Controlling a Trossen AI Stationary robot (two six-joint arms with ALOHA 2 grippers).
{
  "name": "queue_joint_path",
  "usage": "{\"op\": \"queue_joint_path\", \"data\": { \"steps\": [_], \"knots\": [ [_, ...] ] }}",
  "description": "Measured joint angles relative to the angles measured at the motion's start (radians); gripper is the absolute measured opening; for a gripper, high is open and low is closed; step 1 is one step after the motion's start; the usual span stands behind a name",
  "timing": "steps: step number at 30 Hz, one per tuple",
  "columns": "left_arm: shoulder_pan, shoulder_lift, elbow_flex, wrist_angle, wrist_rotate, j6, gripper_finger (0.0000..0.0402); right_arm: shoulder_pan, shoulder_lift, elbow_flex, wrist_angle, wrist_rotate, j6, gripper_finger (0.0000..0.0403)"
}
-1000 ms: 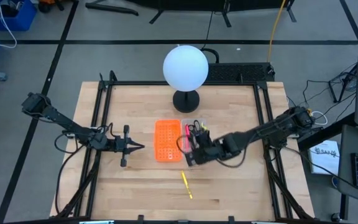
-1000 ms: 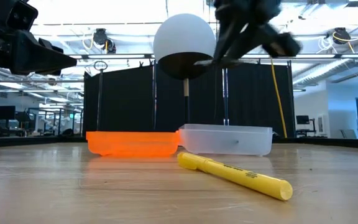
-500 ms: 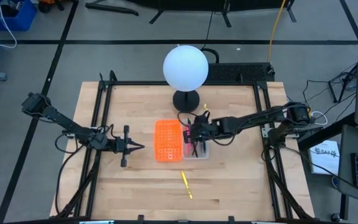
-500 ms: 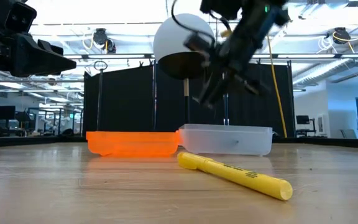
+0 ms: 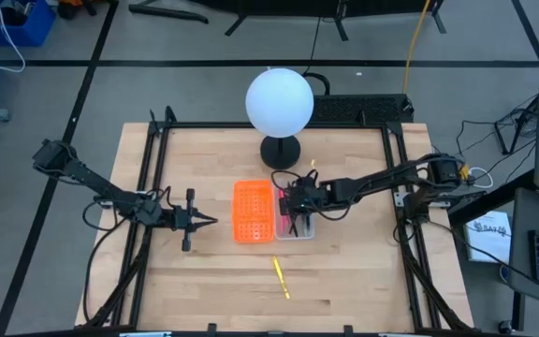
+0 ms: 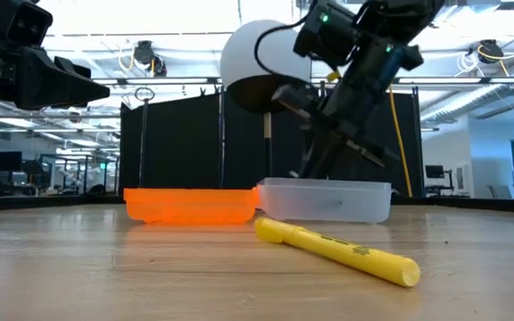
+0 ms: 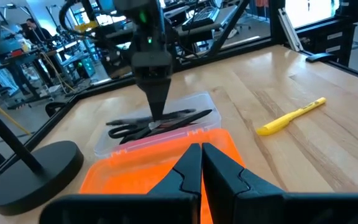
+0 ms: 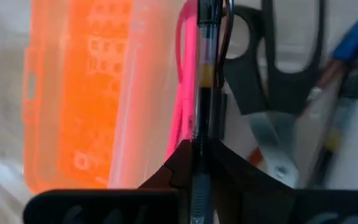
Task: Pick & place school supplies into a supply box
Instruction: Put the black pen into the pencil box, then put the yellow pen into the pencil box
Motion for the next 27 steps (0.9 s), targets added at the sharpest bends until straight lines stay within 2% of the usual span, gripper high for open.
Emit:
{"op": "queue_joint_path", "data": {
  "steps": [5, 11, 20, 27],
  "knots": [
    [0.0, 0.0, 0.0, 0.004, 0.0, 0.004, 0.0021, -0.01, 0.058, 0.0, 0.02, -0.049, 0.007, 0.0024],
    [0.0, 0.0, 0.0, 0.003, 0.0, 0.004, 0.0021, -0.009, 0.079, 0.001, 0.018, -0.049, -0.014, 0.0025],
    [0.0, 0.0, 0.0, 0.002, 0.0, -0.003, 0.0021, -0.009, 0.078, 0.001, 0.026, -0.048, -0.008, 0.0127],
    [0.0, 0.0, 0.0, -0.008, 0.06, -0.005, 0.0021, -0.008, 0.048, 0.001, 0.04, -0.074, -0.044, 0.0152]
  ]
}}
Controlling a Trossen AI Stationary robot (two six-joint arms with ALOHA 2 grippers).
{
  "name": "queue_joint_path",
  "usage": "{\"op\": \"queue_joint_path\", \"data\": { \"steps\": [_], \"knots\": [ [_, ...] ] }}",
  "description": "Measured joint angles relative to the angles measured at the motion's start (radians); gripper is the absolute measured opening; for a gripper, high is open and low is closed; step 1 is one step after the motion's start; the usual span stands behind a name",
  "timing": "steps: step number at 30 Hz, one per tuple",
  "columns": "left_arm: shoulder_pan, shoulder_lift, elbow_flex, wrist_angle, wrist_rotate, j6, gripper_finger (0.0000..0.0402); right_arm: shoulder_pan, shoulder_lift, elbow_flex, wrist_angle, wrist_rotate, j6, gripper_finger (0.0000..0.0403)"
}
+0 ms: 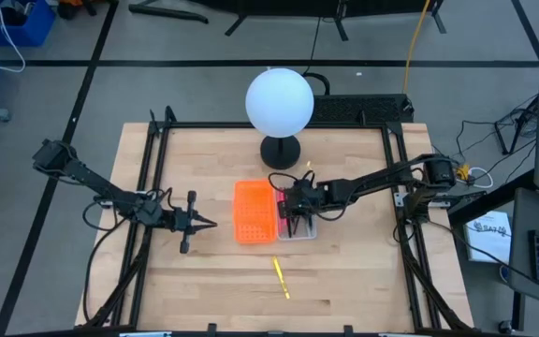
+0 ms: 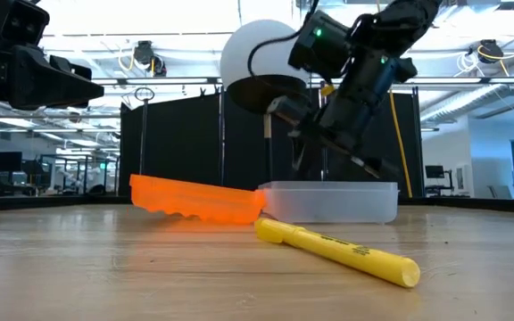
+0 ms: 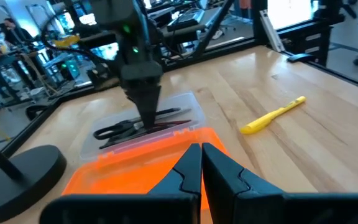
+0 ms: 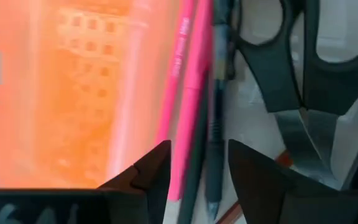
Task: Pick & place school supplies into a supply box
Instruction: Put the yellow pen into the pencil box
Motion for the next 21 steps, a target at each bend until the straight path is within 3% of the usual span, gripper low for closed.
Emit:
{"op": "queue_joint_path", "data": {
  "steps": [6, 11, 16, 21],
  "knots": [
    [0.0, 0.0, 0.0, -0.005, 0.018, -0.006, 0.0021, 0.0, -0.098, 0.0, -0.003, 0.029, -0.031, 0.015],
    [0.0, 0.0, 0.0, -0.005, 0.018, -0.043, 0.0021, 0.019, -0.252, 0.0, -0.006, 0.057, -0.232, 0.0146],
    [0.0, 0.0, 0.0, -0.005, -0.01, 0.029, 0.0021, 0.081, -0.443, 0.001, -0.163, 0.262, -0.428, 0.0115],
    [0.0, -0.001, 0.0, -0.004, -0.016, -0.024, 0.0021, 0.189, -0.589, 0.001, -0.255, 0.505, -0.695, 0.0066]
  ]
}}
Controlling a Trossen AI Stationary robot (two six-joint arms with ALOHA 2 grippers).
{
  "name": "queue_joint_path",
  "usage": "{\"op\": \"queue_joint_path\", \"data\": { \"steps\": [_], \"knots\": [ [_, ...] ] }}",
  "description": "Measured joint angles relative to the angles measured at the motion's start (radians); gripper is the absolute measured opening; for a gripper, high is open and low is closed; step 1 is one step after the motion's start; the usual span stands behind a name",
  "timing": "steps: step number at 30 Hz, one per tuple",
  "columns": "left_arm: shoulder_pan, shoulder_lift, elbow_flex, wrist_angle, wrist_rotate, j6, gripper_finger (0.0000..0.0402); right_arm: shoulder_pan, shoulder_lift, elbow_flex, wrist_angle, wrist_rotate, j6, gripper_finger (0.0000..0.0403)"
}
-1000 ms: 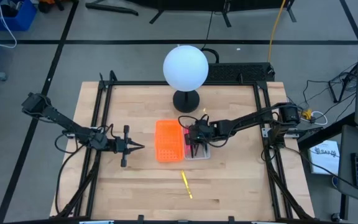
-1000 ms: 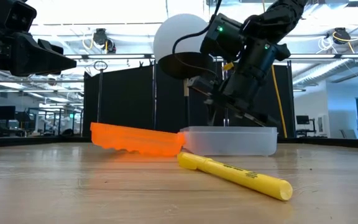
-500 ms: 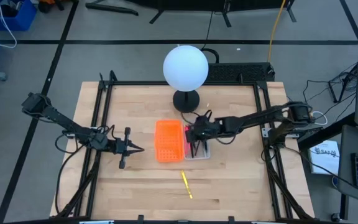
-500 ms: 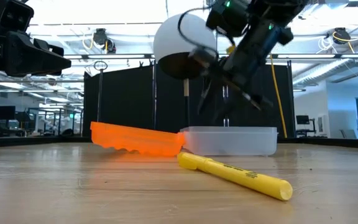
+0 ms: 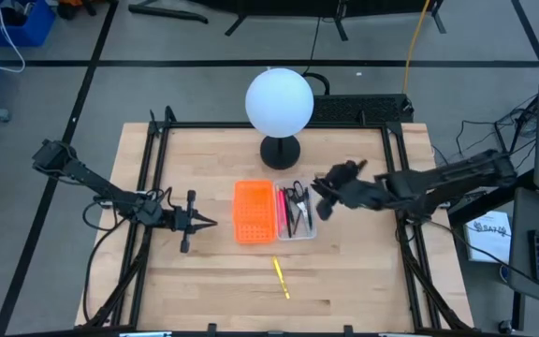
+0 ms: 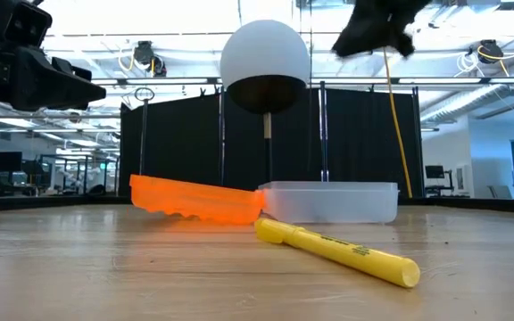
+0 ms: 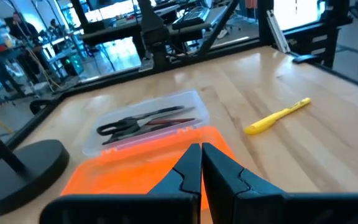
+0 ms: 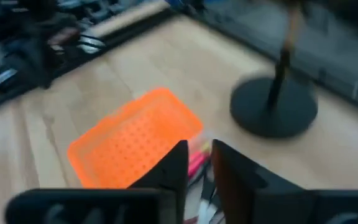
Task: Pick & place school supplies into a supply box
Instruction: Put the yellow pen into the pencil box
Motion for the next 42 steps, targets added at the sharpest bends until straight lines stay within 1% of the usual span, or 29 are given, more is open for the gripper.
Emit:
{"op": "queue_joint_path", "data": {
  "steps": [2, 4, 5, 7, 9, 10, 12, 15, 17, 19, 24, 30, 33, 36, 38, 42],
  "knots": [
    [-0.002, -0.008, 0.0, 0.0, 0.018, -0.001, 0.0021, 0.052, -0.026, 0.0, 0.032, 0.052, -0.145, 0.0044],
    [-0.007, -0.025, 0.0, 0.009, 0.033, 0.027, 0.0021, 0.096, -0.037, 0.0, 0.079, 0.059, -0.325, 0.0019],
    [-0.011, -0.035, 0.0, 0.016, 0.033, 0.039, 0.0021, 0.118, -0.038, -0.008, 0.123, 0.064, -0.409, 0.001],
    [-0.016, -0.056, 0.0, 0.041, 0.025, 0.065, 0.0021, 0.147, -0.044, -0.056, 0.277, 0.066, -0.565, 0.0005],
    [-0.018, -0.075, 0.0, 0.066, 0.015, 0.102, 0.0021, 0.15, -0.06, -0.127, 0.443, 0.022, -0.677, 0.0005],
    [-0.018, -0.083, 0.0, 0.068, 0.005, 0.114, 0.0021, 0.141, -0.07, -0.164, 0.52, -0.019, -0.724, 0.0003],
    [-0.018, -0.091, 0.0, 0.063, -0.014, 0.114, 0.0021, 0.121, -0.096, -0.239, 0.62, -0.123, -0.788, 0.0001],
    [-0.017, -0.091, 0.0, 0.059, -0.029, 0.157, 0.0021, 0.081, -0.14, -0.332, 0.683, -0.279, -0.797, 0.0001],
    [-0.018, -0.093, 0.0, 0.061, -0.028, 0.198, 0.0021, 0.056, -0.184, -0.376, 0.687, -0.339, -0.769, 0.0001],
    [-0.018, -0.094, 0.0, 0.068, -0.034, 0.2, 0.0021, 0.036, -0.228, -0.422, 0.685, -0.367, -0.753, 0.0],
    [-0.005, -0.094, 0.0, 0.1, -0.105, 0.137, 0.0021, 0.006, -0.351, -0.511, 0.683, -0.374, -0.745, 0.0],
    [0.014, -0.093, 0.0, 0.1, -0.106, 0.104, 0.0021, 0.005, -0.488, -0.593, 0.722, -0.376, -0.749, 0.0],
    [0.016, -0.093, 0.0, 0.1, -0.106, 0.074, 0.0021, 0.005, -0.54, -0.626, 0.753, -0.403, -0.75, 0.0],
    [0.016, -0.093, 0.0, 0.096, -0.106, 0.013, 0.0021, 0.005, -0.578, -0.665, 0.762, -0.423, -0.751, 0.0],
    [0.016, -0.093, 0.0, 0.085, -0.105, -0.059, 0.0021, 0.005, -0.596, -0.696, 0.764, -0.424, -0.753, 0.0],
    [0.016, -0.093, 0.0, 0.03, -0.105, -0.161, 0.0021, -0.009, -0.645, -0.747, 0.771, -0.421, -0.759, 0.0]
  ]
}}
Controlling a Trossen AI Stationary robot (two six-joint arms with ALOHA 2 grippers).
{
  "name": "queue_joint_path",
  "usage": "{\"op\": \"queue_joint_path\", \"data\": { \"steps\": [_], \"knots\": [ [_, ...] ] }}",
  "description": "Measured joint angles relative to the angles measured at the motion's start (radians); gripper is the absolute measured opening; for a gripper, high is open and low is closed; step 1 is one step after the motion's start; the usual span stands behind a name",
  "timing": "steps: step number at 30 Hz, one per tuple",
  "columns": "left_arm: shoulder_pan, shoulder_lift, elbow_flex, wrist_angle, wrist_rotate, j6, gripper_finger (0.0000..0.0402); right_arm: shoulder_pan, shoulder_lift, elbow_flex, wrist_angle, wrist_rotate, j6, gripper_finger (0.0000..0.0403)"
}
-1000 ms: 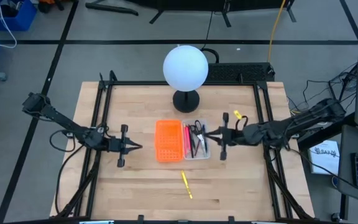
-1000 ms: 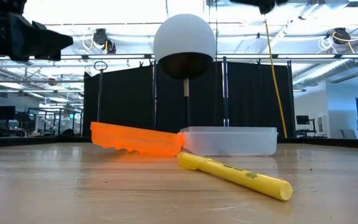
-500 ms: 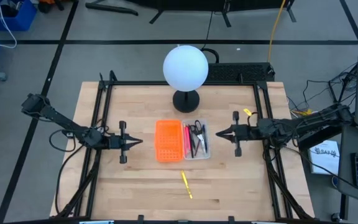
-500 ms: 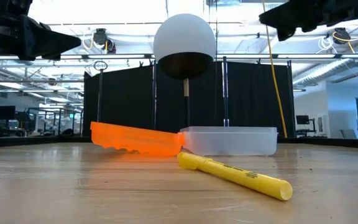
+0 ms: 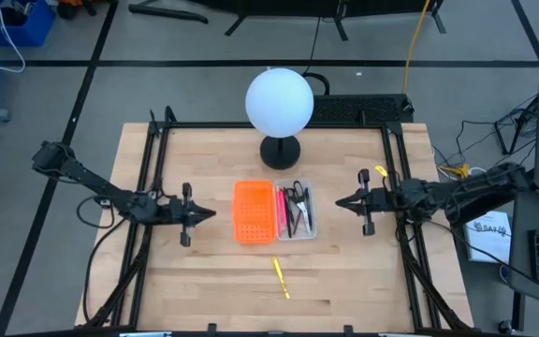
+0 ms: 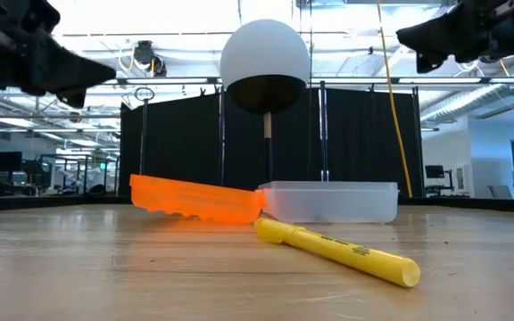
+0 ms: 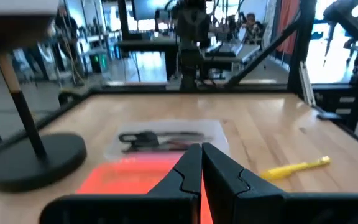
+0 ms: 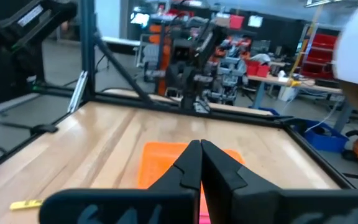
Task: Pick & place school supplies into a supply box
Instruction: Put the yellow pen into the pencil box
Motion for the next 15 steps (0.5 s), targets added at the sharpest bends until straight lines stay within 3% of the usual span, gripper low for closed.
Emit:
{"op": "queue_joint_path", "data": {
  "steps": [9, 15],
  "knots": [
    [0.0, 0.0, 0.0, -0.099, 0.0, -0.058, 0.0021, -0.023, -0.213, -0.092, -0.011, 0.0, 0.026, 0.0],
    [0.0, 0.0, 0.0, -0.146, 0.001, -0.083, 0.0021, -0.024, -0.274, -0.174, 0.062, 0.002, -0.014, 0.0]
  ]
}}
